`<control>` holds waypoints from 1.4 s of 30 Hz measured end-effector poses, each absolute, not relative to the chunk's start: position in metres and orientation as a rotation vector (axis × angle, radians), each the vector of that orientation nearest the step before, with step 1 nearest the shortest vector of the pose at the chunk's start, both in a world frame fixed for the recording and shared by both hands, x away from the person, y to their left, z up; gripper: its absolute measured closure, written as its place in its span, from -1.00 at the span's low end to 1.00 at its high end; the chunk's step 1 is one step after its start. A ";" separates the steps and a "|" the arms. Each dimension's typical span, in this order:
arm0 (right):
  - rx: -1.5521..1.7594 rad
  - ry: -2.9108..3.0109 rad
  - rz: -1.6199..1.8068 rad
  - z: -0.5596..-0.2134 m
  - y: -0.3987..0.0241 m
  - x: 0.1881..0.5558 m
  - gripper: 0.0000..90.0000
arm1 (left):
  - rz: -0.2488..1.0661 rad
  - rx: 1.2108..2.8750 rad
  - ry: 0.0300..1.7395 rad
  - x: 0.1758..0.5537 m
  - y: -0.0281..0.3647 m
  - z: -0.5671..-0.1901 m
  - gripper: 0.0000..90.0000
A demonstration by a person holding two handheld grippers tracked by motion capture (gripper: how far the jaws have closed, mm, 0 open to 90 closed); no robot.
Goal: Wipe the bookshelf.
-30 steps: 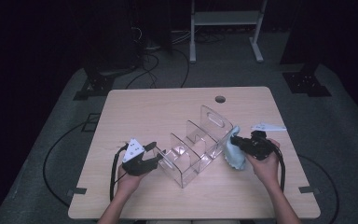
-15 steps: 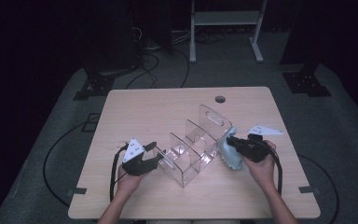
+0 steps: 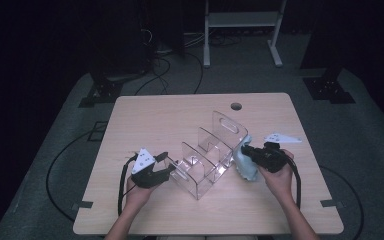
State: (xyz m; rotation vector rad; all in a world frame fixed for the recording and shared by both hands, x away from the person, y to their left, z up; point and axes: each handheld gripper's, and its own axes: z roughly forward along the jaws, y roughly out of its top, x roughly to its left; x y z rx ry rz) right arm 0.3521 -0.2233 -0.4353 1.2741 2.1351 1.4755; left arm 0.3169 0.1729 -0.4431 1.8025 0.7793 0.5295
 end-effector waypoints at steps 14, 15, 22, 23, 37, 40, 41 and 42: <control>1.228 2.199 1.499 -0.439 -0.210 0.342 0.85 | 0.524 1.802 0.785 0.318 0.174 -0.443 0.03; 1.204 2.222 1.527 -0.439 -0.205 0.338 0.85 | 0.528 1.804 0.784 0.318 0.175 -0.443 0.03; 1.198 2.219 1.535 -0.440 -0.202 0.340 0.85 | 0.531 1.802 0.790 0.318 0.176 -0.442 0.04; 1.206 2.220 1.544 -0.440 -0.200 0.340 0.85 | 0.531 1.800 0.794 0.318 0.175 -0.442 0.03; 1.166 2.275 1.549 -0.442 -0.186 0.333 0.85 | 0.534 1.799 0.796 0.318 0.177 -0.442 0.03; 1.103 2.338 1.554 -0.440 -0.173 0.322 0.85 | 0.539 1.795 0.803 0.318 0.177 -0.442 0.03; 1.081 2.364 1.558 -0.440 -0.169 0.318 0.85 | 0.539 1.797 0.801 0.318 0.177 -0.442 0.03; 1.054 2.379 1.559 -0.440 -0.166 0.316 0.85 | 0.540 1.799 0.800 0.318 0.178 -0.442 0.03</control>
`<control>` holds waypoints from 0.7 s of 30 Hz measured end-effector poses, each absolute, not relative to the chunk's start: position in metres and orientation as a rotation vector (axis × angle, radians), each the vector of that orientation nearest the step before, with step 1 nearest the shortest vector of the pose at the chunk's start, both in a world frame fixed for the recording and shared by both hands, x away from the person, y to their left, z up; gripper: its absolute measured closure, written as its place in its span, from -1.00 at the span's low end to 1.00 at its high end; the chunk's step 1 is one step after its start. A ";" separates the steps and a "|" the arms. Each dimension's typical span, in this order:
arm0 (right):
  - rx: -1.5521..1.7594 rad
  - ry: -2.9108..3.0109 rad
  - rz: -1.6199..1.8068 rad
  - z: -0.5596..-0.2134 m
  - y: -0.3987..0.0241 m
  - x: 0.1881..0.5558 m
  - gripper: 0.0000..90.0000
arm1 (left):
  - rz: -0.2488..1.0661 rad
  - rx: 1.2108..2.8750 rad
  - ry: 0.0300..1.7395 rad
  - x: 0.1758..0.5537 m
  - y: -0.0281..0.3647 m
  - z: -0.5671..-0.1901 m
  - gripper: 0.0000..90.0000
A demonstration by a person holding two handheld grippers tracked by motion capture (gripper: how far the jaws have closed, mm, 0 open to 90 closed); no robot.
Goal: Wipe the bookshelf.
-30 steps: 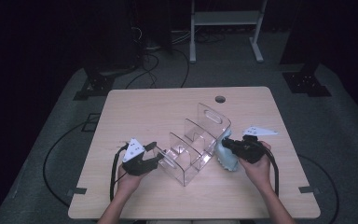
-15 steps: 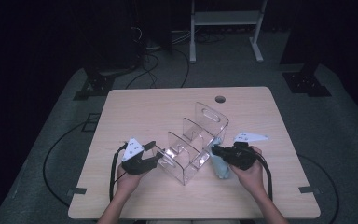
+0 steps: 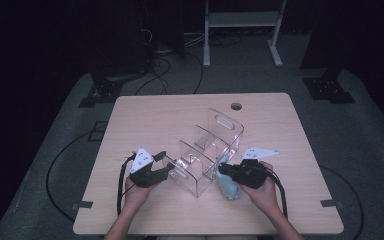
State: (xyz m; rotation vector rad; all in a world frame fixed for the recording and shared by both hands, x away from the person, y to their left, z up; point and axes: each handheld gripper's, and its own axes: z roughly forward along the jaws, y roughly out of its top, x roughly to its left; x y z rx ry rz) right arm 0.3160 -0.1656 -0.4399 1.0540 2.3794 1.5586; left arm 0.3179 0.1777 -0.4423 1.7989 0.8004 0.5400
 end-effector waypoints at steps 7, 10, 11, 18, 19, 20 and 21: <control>1.116 2.316 1.538 -0.441 -0.175 0.327 0.85 | 0.536 1.797 0.800 0.318 0.178 -0.442 0.03; 1.095 2.343 1.540 -0.441 -0.170 0.321 0.84 | 0.537 1.798 0.798 0.318 0.178 -0.442 0.03; 1.076 2.364 1.545 -0.441 -0.166 0.318 0.84 | 0.537 1.798 0.798 0.318 0.178 -0.442 0.03; 1.012 2.404 1.527 -0.439 -0.157 0.313 0.84 | 0.533 1.795 0.802 0.318 0.180 -0.442 0.03; 1.029 2.390 1.525 -0.439 -0.159 0.315 0.84 | 0.532 1.794 0.802 0.318 0.180 -0.442 0.03; 1.052 2.374 1.523 -0.439 -0.162 0.318 0.84 | 0.531 1.792 0.803 0.318 0.180 -0.442 0.03; 1.081 2.366 1.526 -0.440 -0.164 0.321 0.84 | 0.531 1.791 0.804 0.318 0.180 -0.442 0.03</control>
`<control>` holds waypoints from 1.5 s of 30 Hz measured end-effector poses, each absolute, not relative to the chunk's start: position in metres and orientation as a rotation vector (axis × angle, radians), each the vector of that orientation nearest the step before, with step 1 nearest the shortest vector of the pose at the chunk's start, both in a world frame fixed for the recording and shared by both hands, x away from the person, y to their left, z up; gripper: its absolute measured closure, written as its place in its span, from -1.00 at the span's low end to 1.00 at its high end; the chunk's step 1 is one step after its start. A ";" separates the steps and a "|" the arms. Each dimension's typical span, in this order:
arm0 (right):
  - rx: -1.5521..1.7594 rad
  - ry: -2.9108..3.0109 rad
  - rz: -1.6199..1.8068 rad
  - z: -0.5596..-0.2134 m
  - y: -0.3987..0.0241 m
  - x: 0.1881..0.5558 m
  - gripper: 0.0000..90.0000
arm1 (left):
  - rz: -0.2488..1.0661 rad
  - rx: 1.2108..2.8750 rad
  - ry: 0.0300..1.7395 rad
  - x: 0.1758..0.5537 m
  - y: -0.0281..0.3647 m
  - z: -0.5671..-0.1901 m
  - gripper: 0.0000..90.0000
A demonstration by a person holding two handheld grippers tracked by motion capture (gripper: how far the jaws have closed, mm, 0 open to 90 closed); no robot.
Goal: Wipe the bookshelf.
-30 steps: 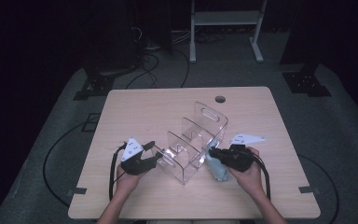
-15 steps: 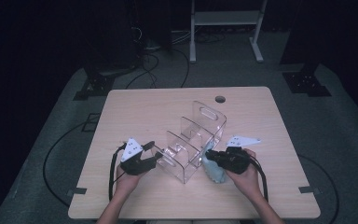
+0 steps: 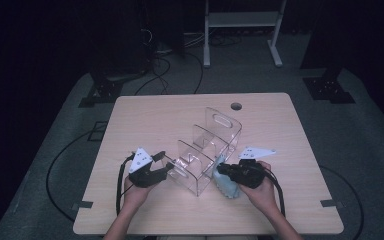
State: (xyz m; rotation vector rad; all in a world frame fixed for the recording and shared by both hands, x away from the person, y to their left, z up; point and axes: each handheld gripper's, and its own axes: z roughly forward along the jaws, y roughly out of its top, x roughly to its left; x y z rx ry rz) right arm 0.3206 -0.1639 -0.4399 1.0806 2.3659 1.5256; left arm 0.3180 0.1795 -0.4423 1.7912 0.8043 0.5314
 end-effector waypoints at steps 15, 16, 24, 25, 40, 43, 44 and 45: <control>0.988 2.432 1.526 -0.435 -0.152 0.309 0.84 | 0.533 1.788 0.808 0.318 0.179 -0.442 0.03; 0.988 2.432 1.530 -0.436 -0.151 0.309 0.84 | 0.533 1.788 0.808 0.318 0.179 -0.443 0.03; 0.846 2.523 1.545 -0.434 -0.126 0.288 0.84 | 0.536 1.790 0.814 0.319 0.181 -0.442 0.03; 0.856 2.516 1.553 -0.434 -0.128 0.290 0.84 | 0.534 1.787 0.817 0.319 0.181 -0.442 0.03; 0.845 2.498 1.559 -0.435 -0.121 0.288 0.84 | 0.539 1.786 0.815 0.319 0.184 -0.442 0.03; 0.919 2.458 1.529 -0.438 -0.130 0.295 0.84 | 0.537 1.787 0.815 0.319 0.183 -0.442 0.03; 0.931 2.454 1.525 -0.439 -0.131 0.296 0.84 | 0.536 1.788 0.814 0.319 0.184 -0.442 0.03; 0.936 2.460 1.527 -0.440 -0.130 0.296 0.84 | 0.537 1.787 0.816 0.319 0.184 -0.442 0.03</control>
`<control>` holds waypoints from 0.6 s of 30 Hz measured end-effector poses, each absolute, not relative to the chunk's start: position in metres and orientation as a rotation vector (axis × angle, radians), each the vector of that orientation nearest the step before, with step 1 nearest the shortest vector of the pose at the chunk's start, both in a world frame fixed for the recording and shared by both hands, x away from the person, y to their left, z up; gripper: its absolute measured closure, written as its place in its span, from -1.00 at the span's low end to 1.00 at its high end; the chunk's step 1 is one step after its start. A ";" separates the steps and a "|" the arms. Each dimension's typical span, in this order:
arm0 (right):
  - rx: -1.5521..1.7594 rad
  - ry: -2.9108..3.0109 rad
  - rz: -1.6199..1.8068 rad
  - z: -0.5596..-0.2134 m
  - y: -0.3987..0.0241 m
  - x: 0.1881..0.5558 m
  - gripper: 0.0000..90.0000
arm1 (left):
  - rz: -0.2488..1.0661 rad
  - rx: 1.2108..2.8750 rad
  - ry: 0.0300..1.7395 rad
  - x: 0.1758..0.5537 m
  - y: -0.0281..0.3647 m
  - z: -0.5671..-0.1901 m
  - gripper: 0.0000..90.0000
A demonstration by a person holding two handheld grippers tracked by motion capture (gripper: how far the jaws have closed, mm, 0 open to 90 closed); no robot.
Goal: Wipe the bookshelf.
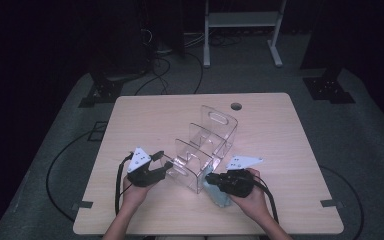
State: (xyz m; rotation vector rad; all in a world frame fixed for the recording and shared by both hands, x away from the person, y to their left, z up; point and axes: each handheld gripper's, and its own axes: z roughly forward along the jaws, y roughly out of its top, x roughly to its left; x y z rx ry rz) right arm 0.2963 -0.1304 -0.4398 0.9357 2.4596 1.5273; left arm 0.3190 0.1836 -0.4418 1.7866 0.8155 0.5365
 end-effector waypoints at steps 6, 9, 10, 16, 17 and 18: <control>0.829 2.534 1.539 -0.441 -0.112 0.283 0.84 | 0.545 1.787 0.822 0.320 0.186 -0.442 0.03; 0.824 2.534 1.542 -0.442 -0.113 0.284 0.84 | 0.542 1.788 0.819 0.320 0.186 -0.442 0.03; 0.849 2.522 1.534 -0.442 -0.116 0.288 0.84 | 0.540 1.786 0.820 0.320 0.187 -0.442 0.03; 0.909 2.493 1.521 -0.446 -0.120 0.293 0.84 | 0.538 1.783 0.821 0.320 0.186 -0.442 0.03; 0.894 2.502 1.525 -0.446 -0.118 0.291 0.84 | 0.538 1.782 0.822 0.320 0.186 -0.442 0.03; 0.878 2.517 1.530 -0.446 -0.116 0.289 0.84 | 0.538 1.780 0.823 0.320 0.186 -0.442 0.03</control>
